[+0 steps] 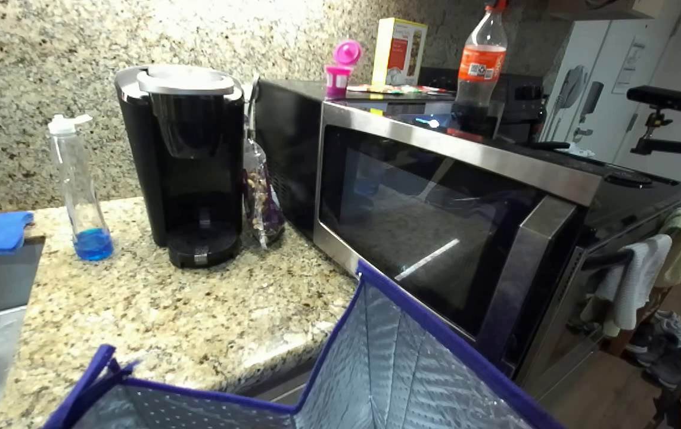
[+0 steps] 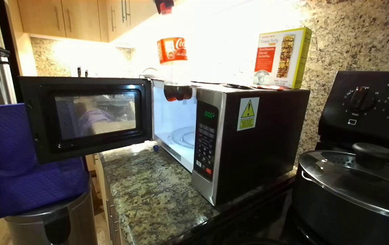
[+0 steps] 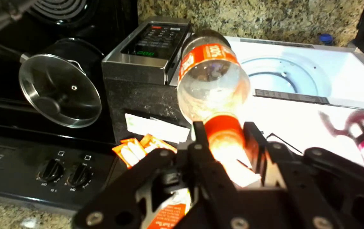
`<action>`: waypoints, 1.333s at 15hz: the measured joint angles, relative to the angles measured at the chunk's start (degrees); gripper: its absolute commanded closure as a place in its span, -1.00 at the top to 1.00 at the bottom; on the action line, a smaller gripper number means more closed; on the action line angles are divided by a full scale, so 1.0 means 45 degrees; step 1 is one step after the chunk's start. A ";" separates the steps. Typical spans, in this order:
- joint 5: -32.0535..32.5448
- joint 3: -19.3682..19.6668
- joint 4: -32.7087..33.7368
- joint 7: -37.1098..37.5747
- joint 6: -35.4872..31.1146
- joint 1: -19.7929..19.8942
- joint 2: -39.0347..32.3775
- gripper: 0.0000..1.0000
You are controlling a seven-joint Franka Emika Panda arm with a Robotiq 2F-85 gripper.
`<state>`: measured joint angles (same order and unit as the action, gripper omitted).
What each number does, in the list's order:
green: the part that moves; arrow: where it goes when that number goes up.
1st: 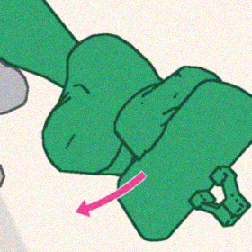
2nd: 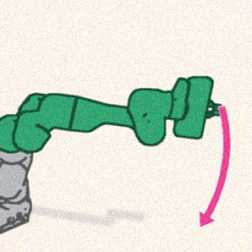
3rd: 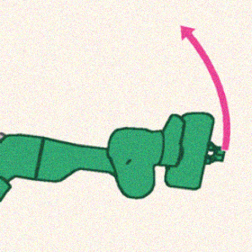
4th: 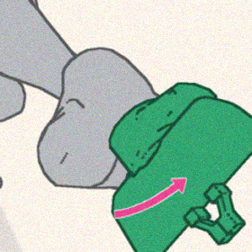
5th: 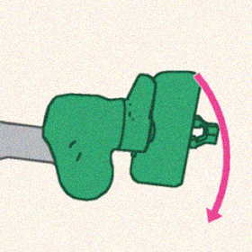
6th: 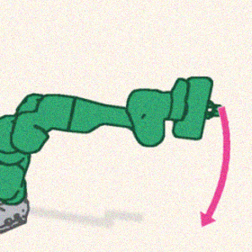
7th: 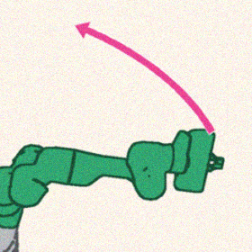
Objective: Place the Coca-Cola bottle on top of the microwave
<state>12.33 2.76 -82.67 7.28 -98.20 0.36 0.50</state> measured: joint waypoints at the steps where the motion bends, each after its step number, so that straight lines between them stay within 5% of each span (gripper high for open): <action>1: 0.0000 -0.0015 0.0126 -0.0108 0.0025 0.0000 0.0041 -0.83; 11: 0.0176 0.0002 0.0955 -0.0954 -0.0051 0.0017 0.0299 -0.83; 20: 0.0161 0.0699 0.2776 -0.3926 -0.1432 0.0122 -0.1282 -0.83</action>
<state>13.05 5.91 -70.18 -10.39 -104.64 0.91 -5.27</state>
